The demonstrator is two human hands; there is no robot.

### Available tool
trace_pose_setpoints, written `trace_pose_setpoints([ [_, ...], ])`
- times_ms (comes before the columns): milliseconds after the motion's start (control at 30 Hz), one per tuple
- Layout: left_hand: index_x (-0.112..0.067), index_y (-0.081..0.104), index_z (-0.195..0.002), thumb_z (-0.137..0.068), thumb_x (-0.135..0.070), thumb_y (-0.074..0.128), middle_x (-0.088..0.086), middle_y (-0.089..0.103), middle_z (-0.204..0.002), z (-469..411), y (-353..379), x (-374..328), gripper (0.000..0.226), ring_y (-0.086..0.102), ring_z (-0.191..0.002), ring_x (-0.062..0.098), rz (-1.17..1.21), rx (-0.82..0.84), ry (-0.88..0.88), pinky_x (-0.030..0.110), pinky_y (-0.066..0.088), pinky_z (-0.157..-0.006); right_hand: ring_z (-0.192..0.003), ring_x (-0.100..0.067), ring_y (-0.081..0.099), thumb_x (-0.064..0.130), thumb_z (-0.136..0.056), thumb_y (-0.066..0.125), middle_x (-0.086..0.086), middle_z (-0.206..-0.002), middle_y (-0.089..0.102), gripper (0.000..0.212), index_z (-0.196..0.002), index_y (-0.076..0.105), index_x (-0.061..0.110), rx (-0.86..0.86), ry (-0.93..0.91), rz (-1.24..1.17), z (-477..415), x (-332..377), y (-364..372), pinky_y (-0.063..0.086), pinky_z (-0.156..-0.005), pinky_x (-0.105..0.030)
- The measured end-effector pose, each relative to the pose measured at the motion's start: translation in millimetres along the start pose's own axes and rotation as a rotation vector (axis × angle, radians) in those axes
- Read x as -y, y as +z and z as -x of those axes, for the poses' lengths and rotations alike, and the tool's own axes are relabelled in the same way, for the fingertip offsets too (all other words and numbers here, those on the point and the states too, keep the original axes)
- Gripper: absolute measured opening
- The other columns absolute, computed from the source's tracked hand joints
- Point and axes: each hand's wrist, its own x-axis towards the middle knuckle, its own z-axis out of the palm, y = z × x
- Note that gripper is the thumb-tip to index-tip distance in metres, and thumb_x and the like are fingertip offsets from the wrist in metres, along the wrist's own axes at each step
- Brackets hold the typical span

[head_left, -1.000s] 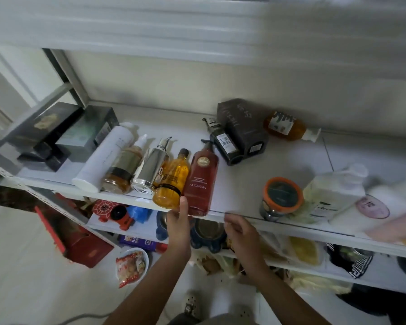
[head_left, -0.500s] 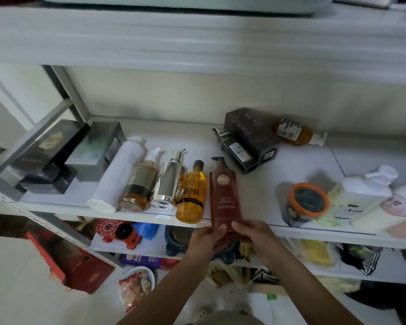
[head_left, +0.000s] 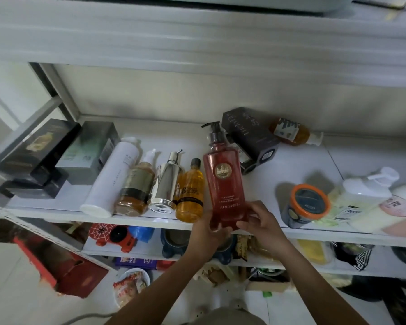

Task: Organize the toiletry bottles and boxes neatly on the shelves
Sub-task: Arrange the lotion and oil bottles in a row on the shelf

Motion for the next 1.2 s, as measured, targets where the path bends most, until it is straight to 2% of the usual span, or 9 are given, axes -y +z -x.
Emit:
trace_pose_setpoints([
  [100,-0.034,0.049,-0.11,-0.081,-0.02,0.073,-0.004,0.065,-0.104,-6.7,6.5,0.6,0.04,0.062,-0.095,0.009,-0.08,-0.039,0.021,0.027,0.054,-0.084,-0.094,0.003,0.06,-0.003,-0.075,0.072,-0.006,-0.108,0.048,0.043,-0.113,0.058,0.012,0.002,-0.038,0.039,-6.2,-2.1,-6.0,0.047,-0.083,-0.011],
  [200,-0.023,0.054,-0.112,-0.081,-0.017,0.073,-0.006,0.064,-0.102,-14.0,13.5,0.9,0.038,0.061,-0.092,0.009,-0.115,-0.075,0.028,0.022,0.052,-0.08,-0.093,0.005,0.06,-0.006,-0.073,0.073,-0.004,-0.106,0.048,0.045,-0.11,0.057,0.013,-0.034,-0.062,0.072,-9.7,-6.7,-8.4,0.047,-0.082,-0.011],
  [267,-0.024,0.052,-0.114,-0.081,-0.017,0.072,-0.007,0.062,-0.104,-16.4,16.9,1.1,0.039,0.06,-0.094,0.007,-0.127,-0.084,0.031,0.019,0.051,-0.08,-0.092,0.005,0.06,-0.007,-0.072,0.073,-0.002,-0.105,0.048,0.045,-0.109,0.057,0.015,-0.056,-0.077,0.087,-11.8,-9.5,-8.9,0.048,-0.081,-0.01],
  [467,-0.024,0.05,-0.121,-0.079,-0.016,0.073,-0.01,0.059,-0.105,-24.8,21.3,4.2,0.048,0.057,-0.095,0.007,-0.199,-0.09,0.076,0.026,0.052,-0.085,-0.091,0.003,0.063,-0.011,-0.071,0.072,-0.002,-0.107,0.049,0.049,-0.104,0.057,0.021,-0.114,-0.127,0.135,-13.5,-15.7,-10.4,0.048,-0.081,-0.01],
  [600,-0.019,0.048,-0.127,-0.079,-0.02,0.072,-0.002,0.06,-0.116,-29.4,23.6,12.5,0.053,0.057,-0.106,0.014,-0.342,-0.073,0.119,0.033,0.051,-0.089,-0.093,-0.001,0.06,0.003,-0.068,0.08,0.0,-0.103,0.055,0.05,-0.106,0.055,0.022,-0.197,-0.135,0.262,-9.7,-24.1,-8.8,0.047,-0.078,-0.01],
  [733,-0.021,0.049,-0.125,-0.08,-0.027,0.071,-0.004,0.062,-0.115,-31.6,24.5,11.9,0.051,0.058,-0.106,0.014,-0.395,-0.077,0.122,0.034,0.052,-0.087,-0.091,0.009,0.056,0.002,-0.068,0.079,0.009,-0.098,0.055,0.046,-0.104,0.057,0.019,-0.255,-0.173,0.286,-6.6,-24.3,-5.2,0.041,-0.077,-0.004],
  [867,-0.02,0.049,-0.126,-0.079,-0.026,0.072,-0.003,0.061,-0.116,-33.3,27.3,10.0,0.052,0.057,-0.106,0.014,-0.417,-0.099,0.124,0.035,0.052,-0.088,-0.091,0.01,0.056,-0.002,-0.071,0.076,0.014,-0.1,0.055,0.054,-0.102,0.053,0.035,-0.276,-0.161,0.277,-6.3,-22.2,-5.3,0.042,-0.079,-0.004],
  [1067,-0.017,0.047,-0.13,-0.081,-0.024,0.071,0.001,0.059,-0.119,-34.8,28.6,6.3,0.055,0.054,-0.11,0.016,-0.452,-0.091,0.133,0.029,0.047,-0.091,-0.093,0.002,0.057,0.0,-0.072,0.076,0.017,-0.101,0.054,0.049,-0.109,0.054,0.023,-0.303,-0.116,0.301,-4.6,-27.0,-6.0,0.041,-0.08,-0.003],
  [1200,-0.016,0.048,-0.128,-0.081,-0.023,0.071,0.002,0.06,-0.117,-35.9,28.9,3.6,0.054,0.054,-0.109,0.018,-0.456,-0.082,0.126,0.031,0.048,-0.09,-0.089,0.006,0.056,0.001,-0.075,0.074,0.014,-0.099,0.054,0.046,-0.11,0.054,0.024,-0.348,-0.085,0.28,-1.2,-27.3,-1.9,0.039,-0.076,0.001],
])
